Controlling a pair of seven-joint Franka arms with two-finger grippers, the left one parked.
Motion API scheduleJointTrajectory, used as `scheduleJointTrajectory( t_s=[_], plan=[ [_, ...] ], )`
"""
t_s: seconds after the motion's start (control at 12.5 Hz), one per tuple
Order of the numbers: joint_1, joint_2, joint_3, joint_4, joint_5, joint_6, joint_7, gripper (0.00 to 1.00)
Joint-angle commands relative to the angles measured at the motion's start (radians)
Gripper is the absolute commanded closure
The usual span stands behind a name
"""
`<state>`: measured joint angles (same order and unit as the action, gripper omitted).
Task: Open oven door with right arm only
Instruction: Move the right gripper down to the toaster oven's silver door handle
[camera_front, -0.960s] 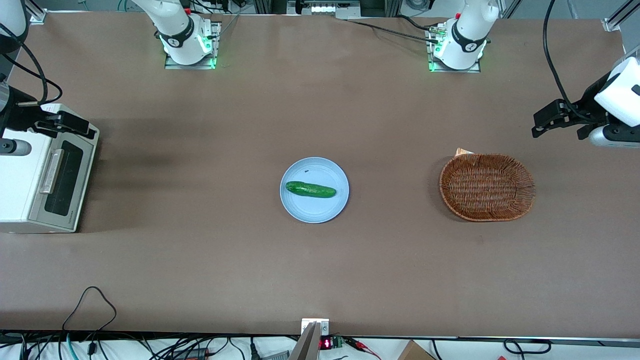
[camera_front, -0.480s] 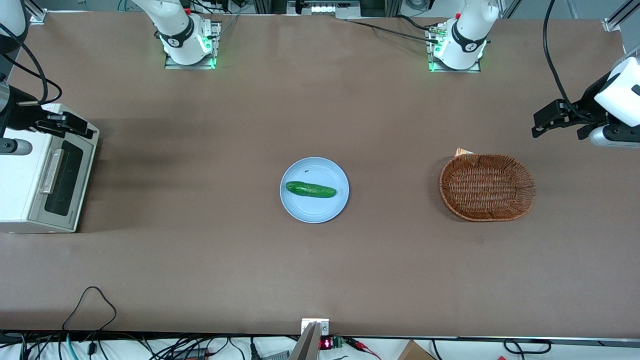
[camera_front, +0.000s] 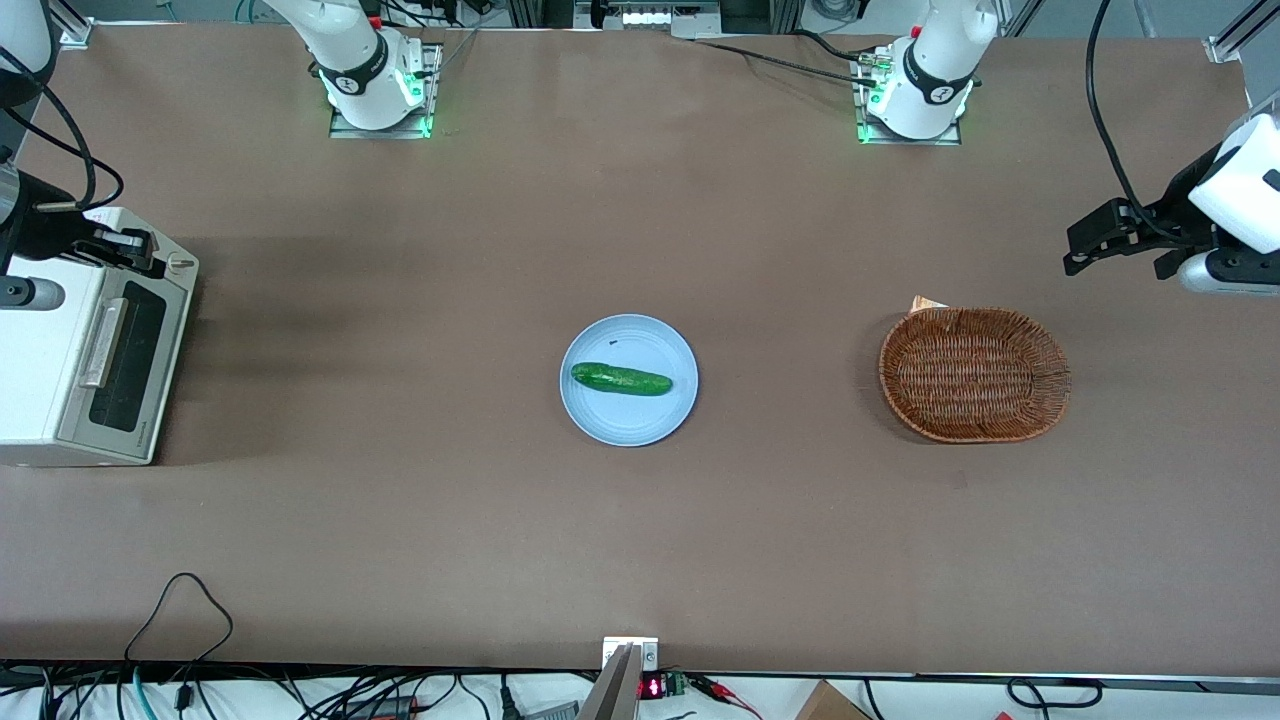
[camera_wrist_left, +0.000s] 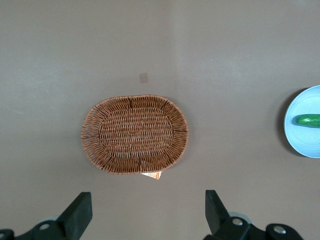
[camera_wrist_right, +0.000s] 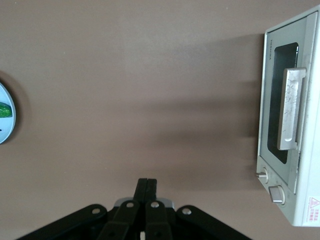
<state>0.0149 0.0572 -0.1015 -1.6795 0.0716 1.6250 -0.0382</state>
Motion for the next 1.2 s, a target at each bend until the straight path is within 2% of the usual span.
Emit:
scheduleJointTrajectory(
  t_s=[0.0,0.24,0.48,0.72,0.88,1.12],
  plan=[
    [-0.004,0.007,0.005,0.026,-0.012,-0.023,0.0,0.98],
    [0.0,0.007,0.005,0.026,-0.077,-0.034,-0.002,0.98],
    [0.011,0.009,0.014,0.026,-0.289,-0.112,0.018,0.98],
    [0.042,0.036,0.016,0.021,-0.416,-0.12,0.118,0.98],
    [0.078,0.081,0.017,0.015,-0.568,-0.148,0.165,0.97],
    [0.103,0.159,0.017,0.014,-0.732,-0.151,0.208,0.96]
  ],
)
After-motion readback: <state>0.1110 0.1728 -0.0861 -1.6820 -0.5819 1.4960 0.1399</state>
